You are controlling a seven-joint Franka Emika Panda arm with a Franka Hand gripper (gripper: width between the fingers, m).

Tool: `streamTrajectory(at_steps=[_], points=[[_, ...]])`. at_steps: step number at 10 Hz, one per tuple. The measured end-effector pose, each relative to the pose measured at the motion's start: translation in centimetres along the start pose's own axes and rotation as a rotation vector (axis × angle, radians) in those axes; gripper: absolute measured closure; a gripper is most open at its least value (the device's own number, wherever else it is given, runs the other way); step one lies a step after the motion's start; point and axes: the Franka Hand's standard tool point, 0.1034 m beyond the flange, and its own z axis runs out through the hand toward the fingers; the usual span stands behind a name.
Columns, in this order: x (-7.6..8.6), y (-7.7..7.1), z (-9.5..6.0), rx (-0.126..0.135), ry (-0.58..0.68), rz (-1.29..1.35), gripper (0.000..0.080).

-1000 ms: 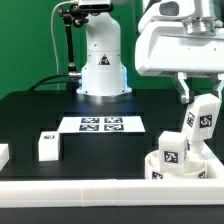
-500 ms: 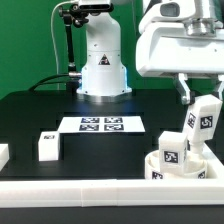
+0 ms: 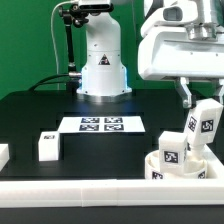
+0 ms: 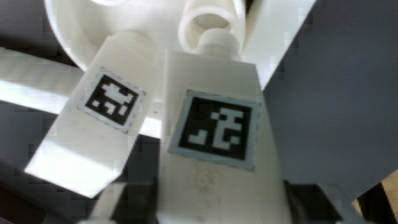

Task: Assemble stool

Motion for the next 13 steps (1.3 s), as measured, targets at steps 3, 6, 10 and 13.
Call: streamTrajectory(at_steps=[3,6,10,13], points=[[-0.2,0.4,0.2,-0.004,-0.004,0.003,0.0473],[-0.7,0.5,0.7,-0.009,-0.008,0.002,0.0473],[-1.2,0.2,1.2,-0.009,-0.016,-0.003,0.0473],[-1.7,0.3,1.4,-0.022,0.028,-0.01,0.0473]])
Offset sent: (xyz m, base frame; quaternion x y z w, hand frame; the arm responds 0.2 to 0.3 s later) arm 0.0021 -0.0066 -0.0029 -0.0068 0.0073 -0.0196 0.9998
